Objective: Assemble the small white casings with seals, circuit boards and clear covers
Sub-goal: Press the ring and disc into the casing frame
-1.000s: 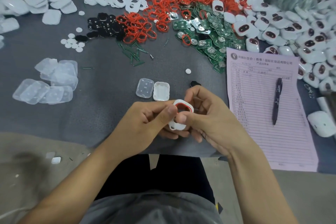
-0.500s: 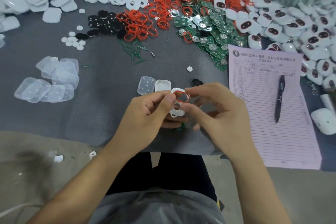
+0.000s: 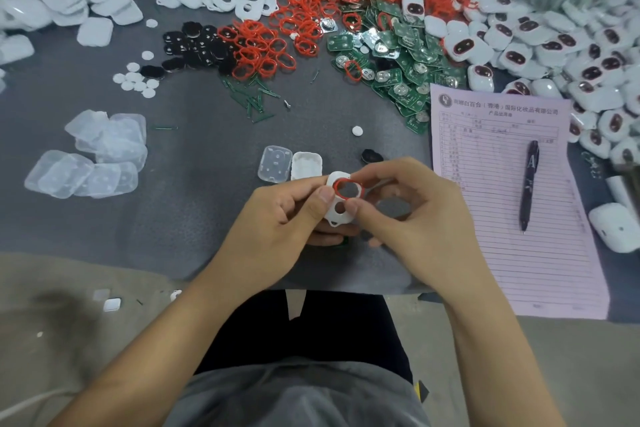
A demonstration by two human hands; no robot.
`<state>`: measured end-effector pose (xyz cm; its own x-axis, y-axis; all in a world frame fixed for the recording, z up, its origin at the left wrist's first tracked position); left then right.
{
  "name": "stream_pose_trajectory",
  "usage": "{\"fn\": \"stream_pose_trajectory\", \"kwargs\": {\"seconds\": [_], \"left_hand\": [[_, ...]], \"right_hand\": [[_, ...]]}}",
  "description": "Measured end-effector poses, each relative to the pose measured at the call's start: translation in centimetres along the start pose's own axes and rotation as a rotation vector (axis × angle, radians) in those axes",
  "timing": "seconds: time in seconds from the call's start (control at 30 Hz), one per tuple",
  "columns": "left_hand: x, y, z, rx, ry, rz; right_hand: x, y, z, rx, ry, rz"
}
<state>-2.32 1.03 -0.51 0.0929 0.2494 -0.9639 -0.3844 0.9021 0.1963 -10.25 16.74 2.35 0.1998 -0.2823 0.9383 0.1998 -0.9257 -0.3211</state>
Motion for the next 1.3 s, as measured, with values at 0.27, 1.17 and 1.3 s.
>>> {"fn": "stream_pose_trajectory", "kwargs": {"seconds": [0.27,1.17,1.3], "left_hand": [[0.23,0.03,-0.06,-0.017,-0.018,0.001],[-0.11,0.21,0.05,-0.033,0.043,0.000],[0.01,0.11,-0.02,-0.026,0.043,-0.014]], "right_hand": [[-0.64,-0.02,0.38,-0.027,-0.026,0.058],[-0.02,0.31,0.21,0.000,0.000,-0.034],[0.02,0.23,0.25,-0.004,-0.004,-0.036]]}}
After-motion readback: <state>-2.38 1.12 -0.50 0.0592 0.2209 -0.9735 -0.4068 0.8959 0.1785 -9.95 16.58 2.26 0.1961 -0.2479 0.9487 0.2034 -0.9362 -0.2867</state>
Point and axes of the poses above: each hand's wrist, its own z-axis away from the middle knuckle, its own y-axis out of the palm, x = y × z, the point moved 3 cm from there along -z, towards the middle knuckle, and after that the axes turned 15 degrees about -x, right-handed, at the moved point
